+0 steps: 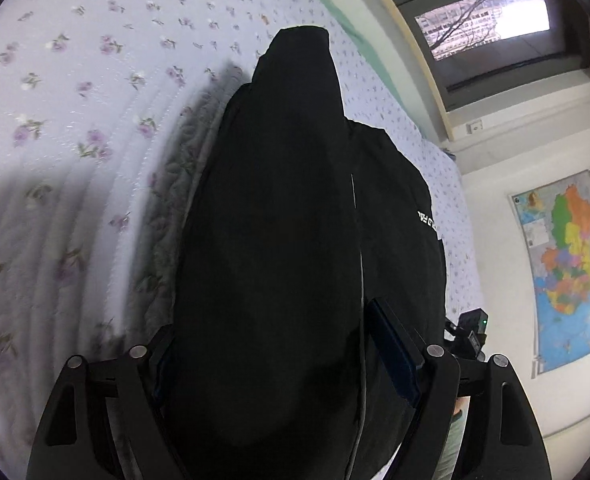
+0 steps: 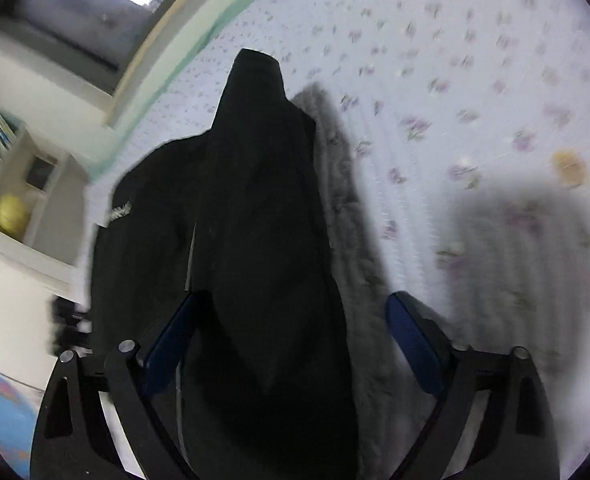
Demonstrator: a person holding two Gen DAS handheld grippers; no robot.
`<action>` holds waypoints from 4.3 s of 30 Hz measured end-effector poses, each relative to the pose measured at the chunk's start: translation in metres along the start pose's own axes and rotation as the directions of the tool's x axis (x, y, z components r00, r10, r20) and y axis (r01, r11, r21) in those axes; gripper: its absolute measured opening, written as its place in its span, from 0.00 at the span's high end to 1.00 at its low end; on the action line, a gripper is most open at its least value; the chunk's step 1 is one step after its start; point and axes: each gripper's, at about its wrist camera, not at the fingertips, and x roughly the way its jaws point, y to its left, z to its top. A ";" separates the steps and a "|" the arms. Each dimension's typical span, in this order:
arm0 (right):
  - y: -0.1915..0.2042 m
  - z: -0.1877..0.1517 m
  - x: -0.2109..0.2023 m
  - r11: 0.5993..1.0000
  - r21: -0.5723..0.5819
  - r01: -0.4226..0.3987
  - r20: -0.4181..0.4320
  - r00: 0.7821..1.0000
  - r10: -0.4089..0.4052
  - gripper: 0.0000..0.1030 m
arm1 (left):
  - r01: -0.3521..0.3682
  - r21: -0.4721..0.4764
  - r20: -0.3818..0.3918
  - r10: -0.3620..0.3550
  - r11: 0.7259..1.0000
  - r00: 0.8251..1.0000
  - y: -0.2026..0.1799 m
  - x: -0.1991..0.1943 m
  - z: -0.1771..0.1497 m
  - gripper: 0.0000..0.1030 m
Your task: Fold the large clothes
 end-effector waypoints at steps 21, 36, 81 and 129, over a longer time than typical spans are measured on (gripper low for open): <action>0.065 -0.020 -0.024 0.966 -0.208 -0.151 0.051 0.985 0.165 0.61 | 0.086 0.218 0.165 -0.124 0.972 0.978 -0.079 -0.048 -0.047 0.59; 0.155 -0.164 -0.140 0.934 -0.353 -0.053 0.018 0.998 0.063 0.61 | 0.115 0.266 0.177 -0.166 0.957 0.970 -0.107 -0.162 -0.194 0.58; 0.196 -0.261 -0.088 0.829 -0.425 0.362 0.070 0.927 -0.369 0.22 | -0.419 0.342 0.240 0.353 0.841 0.904 -0.189 -0.080 -0.286 0.28; 0.294 -0.328 -0.165 0.800 -0.343 0.492 0.394 0.849 -0.353 0.11 | -0.699 0.252 0.650 0.418 0.669 0.635 -0.261 -0.170 -0.384 0.17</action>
